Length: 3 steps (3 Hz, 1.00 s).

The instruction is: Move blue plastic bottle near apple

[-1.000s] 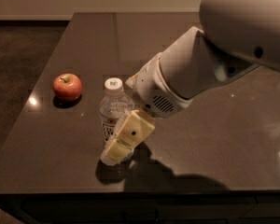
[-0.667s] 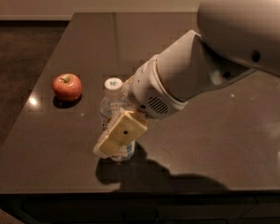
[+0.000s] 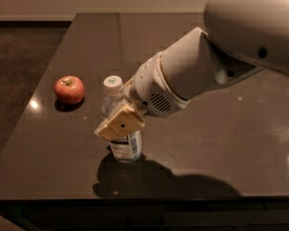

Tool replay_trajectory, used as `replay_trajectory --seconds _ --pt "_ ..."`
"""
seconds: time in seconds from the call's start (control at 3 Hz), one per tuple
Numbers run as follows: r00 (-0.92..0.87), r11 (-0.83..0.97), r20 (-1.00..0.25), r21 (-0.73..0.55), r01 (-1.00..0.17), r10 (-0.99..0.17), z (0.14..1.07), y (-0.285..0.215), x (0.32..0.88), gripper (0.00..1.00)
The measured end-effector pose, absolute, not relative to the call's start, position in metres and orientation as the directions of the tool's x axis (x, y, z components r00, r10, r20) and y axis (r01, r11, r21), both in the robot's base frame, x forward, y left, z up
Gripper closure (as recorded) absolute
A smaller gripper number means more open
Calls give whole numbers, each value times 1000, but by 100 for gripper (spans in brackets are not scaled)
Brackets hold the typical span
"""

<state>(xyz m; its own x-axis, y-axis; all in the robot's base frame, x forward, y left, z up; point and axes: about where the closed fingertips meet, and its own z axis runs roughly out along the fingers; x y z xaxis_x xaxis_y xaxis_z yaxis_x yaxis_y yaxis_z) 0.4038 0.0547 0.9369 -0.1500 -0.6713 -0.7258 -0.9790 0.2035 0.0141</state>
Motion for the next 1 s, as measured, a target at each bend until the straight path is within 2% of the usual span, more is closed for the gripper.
replay_trajectory --seconds 0.33,0.67,1.0 --pt "-142 200 -742 11 -980 -655 950 64 420 87" --pt "-125 189 -765 5 -982 -632 968 83 442 100" --pt "-113 179 -790 4 -984 -603 983 105 462 100"
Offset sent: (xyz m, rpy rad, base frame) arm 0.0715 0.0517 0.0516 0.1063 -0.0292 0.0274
